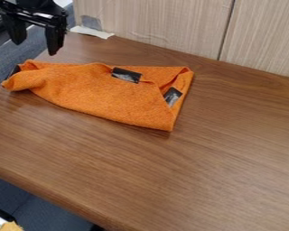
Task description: Unfold the cloth from the top to the bottom
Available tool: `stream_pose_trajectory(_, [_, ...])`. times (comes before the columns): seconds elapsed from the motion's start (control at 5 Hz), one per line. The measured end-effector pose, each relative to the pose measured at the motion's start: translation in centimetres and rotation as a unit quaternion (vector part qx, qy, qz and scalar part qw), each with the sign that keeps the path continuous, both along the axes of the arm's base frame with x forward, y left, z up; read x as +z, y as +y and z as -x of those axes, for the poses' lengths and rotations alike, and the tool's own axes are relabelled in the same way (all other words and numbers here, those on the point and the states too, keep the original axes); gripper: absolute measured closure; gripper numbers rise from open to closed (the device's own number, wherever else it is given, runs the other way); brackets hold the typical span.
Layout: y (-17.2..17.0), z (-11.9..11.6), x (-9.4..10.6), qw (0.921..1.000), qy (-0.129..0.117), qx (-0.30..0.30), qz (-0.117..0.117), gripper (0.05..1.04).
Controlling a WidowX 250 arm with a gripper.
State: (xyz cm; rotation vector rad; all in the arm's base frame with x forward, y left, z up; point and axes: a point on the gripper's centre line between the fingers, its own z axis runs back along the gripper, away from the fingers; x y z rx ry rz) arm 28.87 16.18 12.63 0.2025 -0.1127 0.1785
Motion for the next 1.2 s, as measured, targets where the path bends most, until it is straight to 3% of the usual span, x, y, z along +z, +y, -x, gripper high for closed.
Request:
stream_pose_trajectory(0.2, [0.0,0.0,-0.9,0.9999,0.013,-0.001,0.006,0.083])
stream_pose_trajectory(0.6, [-2.8,-3.8,-1.4,0.9973,0.013,-0.069,0.021,0.083])
stream_pose_trajectory(0.8, [-5.1,-5.0,-1.5,0.9901,0.008,-0.135,0.037,0.083])
stream_pose_trajectory(1.0, [-7.0,-5.6,-3.2,0.9775,0.034,-0.202,0.048,0.083])
stream_pose_trajectory(1.2, [-7.6,-6.7,-4.8,0.9731,0.062,-0.219,0.037,0.083])
